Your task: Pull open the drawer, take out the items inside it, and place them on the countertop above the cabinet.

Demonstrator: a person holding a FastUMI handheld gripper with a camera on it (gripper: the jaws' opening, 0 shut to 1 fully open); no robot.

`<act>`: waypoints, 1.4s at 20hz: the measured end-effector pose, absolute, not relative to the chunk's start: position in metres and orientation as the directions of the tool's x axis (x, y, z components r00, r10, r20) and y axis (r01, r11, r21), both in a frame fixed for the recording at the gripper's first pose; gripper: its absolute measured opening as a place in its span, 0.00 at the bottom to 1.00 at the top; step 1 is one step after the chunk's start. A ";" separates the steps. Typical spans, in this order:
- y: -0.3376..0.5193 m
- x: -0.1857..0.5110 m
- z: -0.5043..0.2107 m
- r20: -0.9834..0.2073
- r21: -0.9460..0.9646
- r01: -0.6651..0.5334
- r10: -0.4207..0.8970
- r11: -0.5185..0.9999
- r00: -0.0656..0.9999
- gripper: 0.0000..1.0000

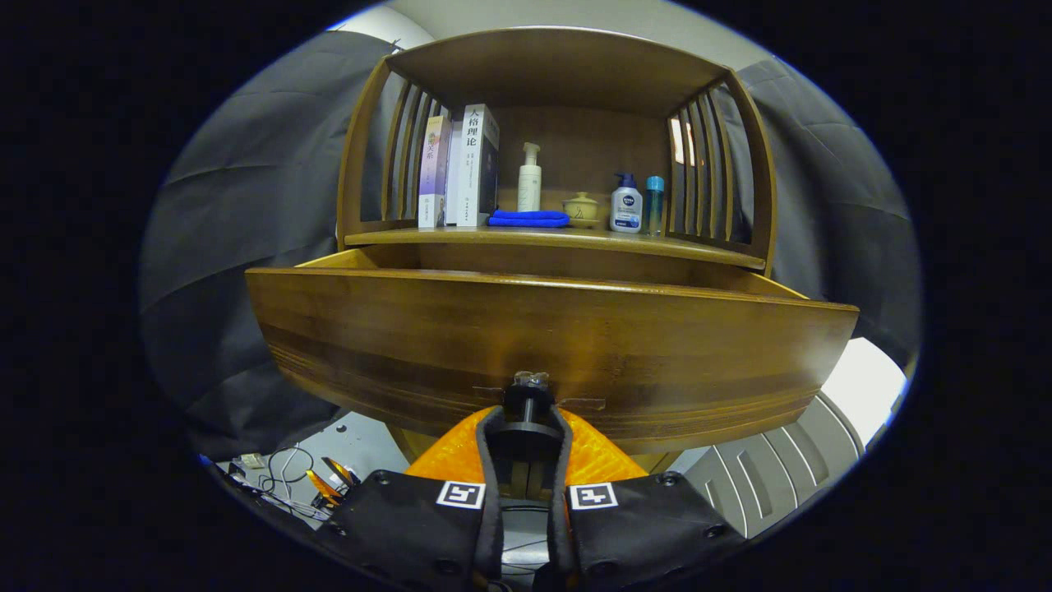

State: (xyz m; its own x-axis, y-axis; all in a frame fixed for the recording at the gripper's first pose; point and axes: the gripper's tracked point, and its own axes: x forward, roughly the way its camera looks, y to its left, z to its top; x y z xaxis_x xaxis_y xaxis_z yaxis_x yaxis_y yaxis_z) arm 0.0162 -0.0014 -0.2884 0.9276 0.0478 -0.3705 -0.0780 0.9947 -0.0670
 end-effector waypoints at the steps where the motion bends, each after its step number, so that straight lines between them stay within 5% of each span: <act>1: -0.001 0.014 -0.289 -0.373 -0.067 -0.080 0.050 0.995 0.926 0.24; 14: 0.003 0.005 -0.288 -0.424 0.013 -0.112 0.107 0.994 0.899 0.29; 20: -0.006 -0.006 -0.283 -0.436 0.005 -0.122 0.112 0.993 0.893 0.59; 24: -0.021 -0.017 -0.264 -0.422 -0.022 -0.087 0.070 0.996 0.904 1.00; 28: -0.028 -0.028 -0.225 -0.361 -0.102 -0.088 0.046 0.991 0.931 1.00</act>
State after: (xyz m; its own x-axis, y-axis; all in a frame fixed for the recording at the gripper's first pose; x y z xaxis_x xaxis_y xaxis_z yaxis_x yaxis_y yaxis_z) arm -0.0280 -0.0284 -0.2252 0.9313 0.0455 -0.3614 -0.0882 0.9908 -0.1024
